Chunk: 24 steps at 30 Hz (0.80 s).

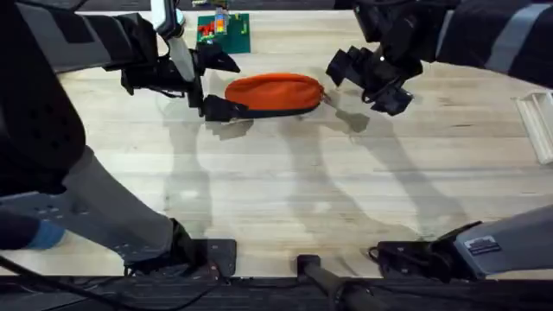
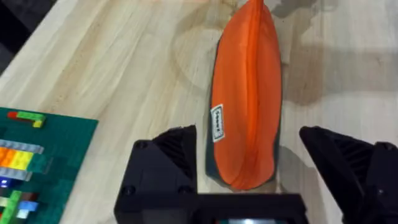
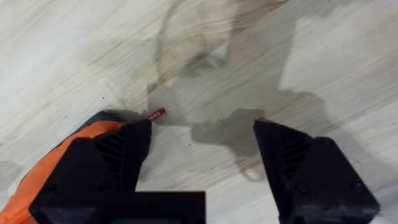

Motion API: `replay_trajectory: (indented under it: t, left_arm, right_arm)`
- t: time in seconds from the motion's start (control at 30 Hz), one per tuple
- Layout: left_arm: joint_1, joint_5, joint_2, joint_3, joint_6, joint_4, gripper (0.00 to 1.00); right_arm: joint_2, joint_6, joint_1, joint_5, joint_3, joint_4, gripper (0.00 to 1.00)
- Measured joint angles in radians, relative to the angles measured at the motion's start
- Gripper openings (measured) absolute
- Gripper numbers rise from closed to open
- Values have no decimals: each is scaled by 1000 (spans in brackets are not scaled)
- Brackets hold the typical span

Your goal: Unzip the bag, pick up the pens from the table one at a time and place them inside, then zip the bag closed.

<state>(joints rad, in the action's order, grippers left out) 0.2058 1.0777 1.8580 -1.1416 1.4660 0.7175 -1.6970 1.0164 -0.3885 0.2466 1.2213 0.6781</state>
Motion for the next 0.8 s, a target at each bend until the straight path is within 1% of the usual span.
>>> replay_trajectory:
  t: [0.13, 0.23, 0.3, 0.5, 0.67, 0.73, 0.8]
  left_arm:
    - [1, -3, 0, -1, 0, 53, 993]
    - [4, -23, 0, -12, 0, 128, 993]
    - [5, -44, 0, -37, 0, 188, 992]
    - [6, -129, 0, -175, 0, 413, 993]
    - [6, -205, 0, -310, 0, 580, 992]
    - [6, -228, 0, -356, -2, 620, 993]
    - [6, -249, 0, -398, -27, 631, 992]
  right_arm:
    - [0, 0, 0, 0, 0, 0, 995]
    - [0, -4, 0, 0, 0, 0, 995]
    - [0, -17, 0, 0, 0, 0, 996]
    - [5, -83, 0, 0, 0, 25, 996]
    - [56, -138, 0, 0, 0, 33, 996]
    - [84, -159, 0, 0, 0, 33, 996]
    - [113, -182, 0, 0, 0, 33, 996]
